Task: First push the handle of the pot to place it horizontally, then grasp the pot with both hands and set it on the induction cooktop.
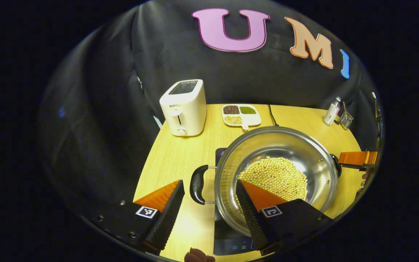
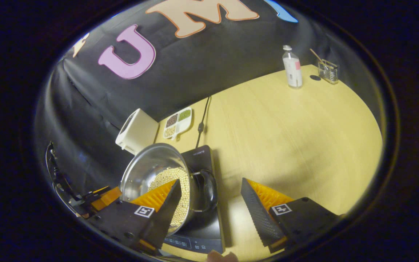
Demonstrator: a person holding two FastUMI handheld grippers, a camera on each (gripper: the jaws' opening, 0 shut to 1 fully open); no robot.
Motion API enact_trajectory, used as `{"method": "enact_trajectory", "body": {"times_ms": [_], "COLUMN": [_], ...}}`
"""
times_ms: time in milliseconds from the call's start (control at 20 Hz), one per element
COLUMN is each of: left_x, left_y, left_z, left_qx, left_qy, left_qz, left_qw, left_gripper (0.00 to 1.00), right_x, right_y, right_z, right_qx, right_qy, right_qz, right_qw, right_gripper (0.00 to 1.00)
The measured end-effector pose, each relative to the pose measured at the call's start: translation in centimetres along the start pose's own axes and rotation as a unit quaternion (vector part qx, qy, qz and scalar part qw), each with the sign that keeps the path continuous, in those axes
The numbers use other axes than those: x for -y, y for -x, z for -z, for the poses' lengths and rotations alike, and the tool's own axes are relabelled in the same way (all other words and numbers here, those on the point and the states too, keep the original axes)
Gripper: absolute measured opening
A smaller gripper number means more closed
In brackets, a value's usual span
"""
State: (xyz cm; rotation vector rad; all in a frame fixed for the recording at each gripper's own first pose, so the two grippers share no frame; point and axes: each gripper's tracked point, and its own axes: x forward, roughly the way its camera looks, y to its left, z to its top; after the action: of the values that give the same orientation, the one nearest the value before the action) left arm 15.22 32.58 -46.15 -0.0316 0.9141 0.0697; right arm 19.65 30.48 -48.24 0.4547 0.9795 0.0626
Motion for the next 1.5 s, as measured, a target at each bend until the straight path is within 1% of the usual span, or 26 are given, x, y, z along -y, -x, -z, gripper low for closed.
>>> {"method": "enact_trajectory", "body": {"times_ms": [50,100,150,200,300,500,650,750,800,850,900,950,1000,1100,1200,1250,1300,1450,1500], "left_x": [0.6,1.3,1.8,2.3,3.5,6.4,9.1,10.6,11.6,12.6,13.5,14.1,14.6,15.1,15.7,16.0,16.3,18.2,18.7], "left_y": [0.7,1.4,2.2,3.1,4.4,7.2,10.2,12.2,13.2,14.2,15.4,16.7,18.2,21.2,24.4,25.9,27.3,30.5,31.2], "left_z": [-0.1,-0.3,-0.4,-0.7,-1.0,-1.6,-3.7,-5.7,-6.5,-7.0,-7.5,-8.2,-8.8,-10.0,-10.8,-11.0,-10.7,-9.6,-9.0], "left_qx": [0.007,0.012,0.017,0.024,0.036,0.065,0.114,0.152,0.166,0.176,0.187,0.202,0.218,0.248,0.282,0.295,0.300,0.323,0.323], "left_qy": [0.003,0.005,0.007,0.011,0.019,0.023,0.000,-0.014,-0.015,-0.013,-0.014,-0.017,-0.022,-0.029,-0.029,-0.026,-0.025,-0.021,-0.017], "left_qz": [0.001,0.001,-0.001,-0.004,-0.010,-0.015,-0.008,-0.004,0.005,0.015,0.027,0.035,0.040,0.045,0.054,0.058,0.065,0.097,0.103], "left_qw": [1.000,1.000,1.000,1.000,0.999,0.997,0.993,0.988,0.986,0.984,0.982,0.979,0.975,0.967,0.957,0.953,0.951,0.941,0.941], "left_gripper": [0.88,0.88,0.88,0.91,0.93,0.93,0.92,0.93,0.92,0.92,0.92,0.92,0.92,0.92,0.92,0.92,0.91,0.91,0.91], "right_x": [0.4,0.8,1.3,1.8,2.8,4.0,3.9,4.0,3.9,3.4,2.9,2.7,2.7,2.2,1.3,1.6,1.7,2.2,2.7], "right_y": [0.5,1.0,1.6,2.1,3.3,6.1,9.2,11.1,12.3,13.4,14.6,15.8,17.1,20.1,23.3,24.7,26.4,31.2,32.8], "right_z": [-0.4,-0.8,-1.0,-1.3,-1.6,-2.8,-4.1,-5.6,-6.2,-6.6,-7.2,-7.6,-8.0,-8.1,-8.3,-8.3,-7.9,-5.6,-4.9], "right_qx": [0.006,0.012,0.017,0.021,0.027,0.052,0.080,0.109,0.120,0.134,0.150,0.168,0.183,0.200,0.234,0.258,0.268,0.289,0.290], "right_qy": [0.003,0.007,0.012,0.018,0.030,0.056,0.082,0.099,0.100,0.096,0.093,0.094,0.096,0.100,0.113,0.123,0.132,0.164,0.172], "right_qz": [-0.004,-0.007,-0.009,-0.012,-0.017,-0.033,-0.046,-0.043,-0.043,-0.048,-0.053,-0.053,-0.050,-0.050,-0.051,-0.045,-0.040,-0.023,-0.014], "right_qw": [1.000,1.000,1.000,1.000,0.999,0.997,0.992,0.988,0.987,0.985,0.983,0.980,0.977,0.973,0.964,0.957,0.954,0.943,0.941], "right_gripper": [1.00,0.93,0.93,1.00,1.00,1.00,1.00,1.00,1.00,0.92,1.00,1.00,0.92,0.92,0.92,0.92,0.92,0.92,0.92]}}
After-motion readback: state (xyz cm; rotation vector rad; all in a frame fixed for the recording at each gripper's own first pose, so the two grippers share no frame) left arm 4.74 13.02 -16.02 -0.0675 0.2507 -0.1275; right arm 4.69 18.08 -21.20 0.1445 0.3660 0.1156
